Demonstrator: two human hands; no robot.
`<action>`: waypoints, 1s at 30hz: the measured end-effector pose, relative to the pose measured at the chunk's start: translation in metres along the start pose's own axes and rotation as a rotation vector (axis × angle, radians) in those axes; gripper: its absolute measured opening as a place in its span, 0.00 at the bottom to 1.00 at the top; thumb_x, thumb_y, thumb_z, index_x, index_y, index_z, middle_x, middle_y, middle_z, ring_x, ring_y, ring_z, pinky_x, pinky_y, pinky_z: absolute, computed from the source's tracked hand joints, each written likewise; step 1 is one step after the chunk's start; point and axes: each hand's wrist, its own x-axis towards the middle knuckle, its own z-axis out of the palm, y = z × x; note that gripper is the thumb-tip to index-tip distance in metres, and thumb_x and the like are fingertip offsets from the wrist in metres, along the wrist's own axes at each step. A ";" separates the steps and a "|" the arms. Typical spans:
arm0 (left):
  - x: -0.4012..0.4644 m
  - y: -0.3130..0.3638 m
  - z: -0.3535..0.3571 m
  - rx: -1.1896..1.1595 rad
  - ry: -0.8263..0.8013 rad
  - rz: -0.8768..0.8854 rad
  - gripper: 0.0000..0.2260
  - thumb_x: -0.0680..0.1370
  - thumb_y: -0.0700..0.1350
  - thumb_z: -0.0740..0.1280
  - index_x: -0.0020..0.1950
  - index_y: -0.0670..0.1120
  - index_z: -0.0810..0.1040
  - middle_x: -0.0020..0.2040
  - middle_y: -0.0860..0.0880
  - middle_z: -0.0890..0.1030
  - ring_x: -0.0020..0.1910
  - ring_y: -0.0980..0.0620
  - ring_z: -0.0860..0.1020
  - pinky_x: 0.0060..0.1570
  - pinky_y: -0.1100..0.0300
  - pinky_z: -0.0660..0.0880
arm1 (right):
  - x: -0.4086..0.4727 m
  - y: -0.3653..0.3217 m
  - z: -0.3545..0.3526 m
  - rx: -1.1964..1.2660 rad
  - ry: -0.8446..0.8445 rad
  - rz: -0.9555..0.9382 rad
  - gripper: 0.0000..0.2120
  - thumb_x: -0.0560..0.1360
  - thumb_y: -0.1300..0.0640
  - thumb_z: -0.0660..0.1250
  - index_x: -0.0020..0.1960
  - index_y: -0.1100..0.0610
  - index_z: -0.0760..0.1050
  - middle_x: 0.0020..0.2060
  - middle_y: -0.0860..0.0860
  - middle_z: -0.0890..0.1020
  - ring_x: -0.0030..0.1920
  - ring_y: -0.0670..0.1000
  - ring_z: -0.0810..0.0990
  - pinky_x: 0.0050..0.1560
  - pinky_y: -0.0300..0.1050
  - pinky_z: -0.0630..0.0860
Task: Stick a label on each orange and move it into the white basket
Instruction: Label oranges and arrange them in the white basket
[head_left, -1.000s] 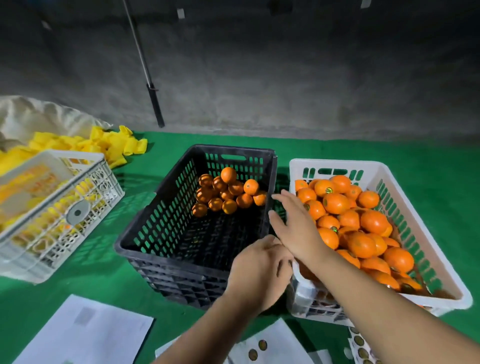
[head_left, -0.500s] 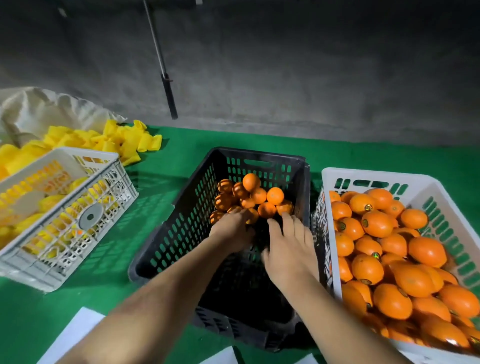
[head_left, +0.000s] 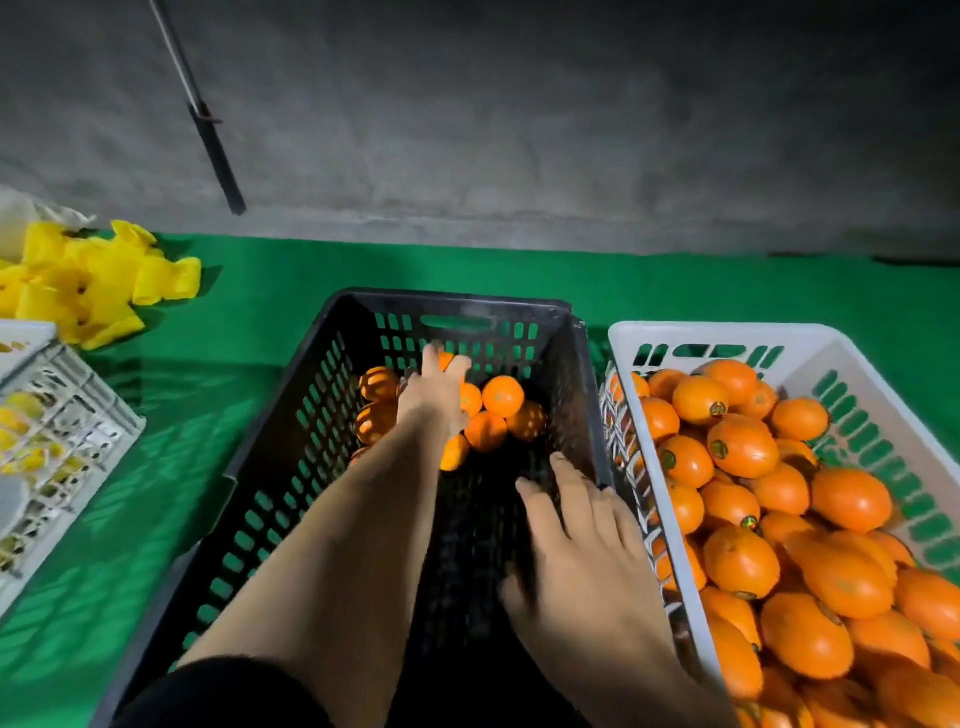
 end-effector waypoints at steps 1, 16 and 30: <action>0.000 -0.005 0.001 0.024 0.035 0.041 0.35 0.76 0.48 0.76 0.77 0.59 0.60 0.82 0.41 0.48 0.63 0.34 0.75 0.51 0.45 0.81 | 0.003 -0.002 -0.001 -0.024 -0.025 0.000 0.37 0.77 0.39 0.57 0.83 0.44 0.49 0.83 0.52 0.49 0.81 0.60 0.52 0.80 0.56 0.44; -0.042 -0.053 -0.007 0.015 0.063 0.162 0.22 0.79 0.65 0.59 0.71 0.60 0.71 0.69 0.49 0.75 0.66 0.43 0.75 0.59 0.47 0.76 | 0.237 -0.015 0.061 0.217 -0.191 0.252 0.34 0.82 0.46 0.63 0.83 0.47 0.51 0.83 0.53 0.48 0.79 0.67 0.52 0.77 0.60 0.61; -0.048 -0.070 -0.002 -0.039 -0.446 0.128 0.20 0.77 0.67 0.61 0.54 0.53 0.82 0.50 0.51 0.82 0.49 0.50 0.81 0.52 0.52 0.80 | 0.255 -0.026 0.041 -0.013 -0.503 0.191 0.16 0.77 0.45 0.63 0.52 0.57 0.78 0.47 0.55 0.81 0.45 0.58 0.80 0.47 0.51 0.77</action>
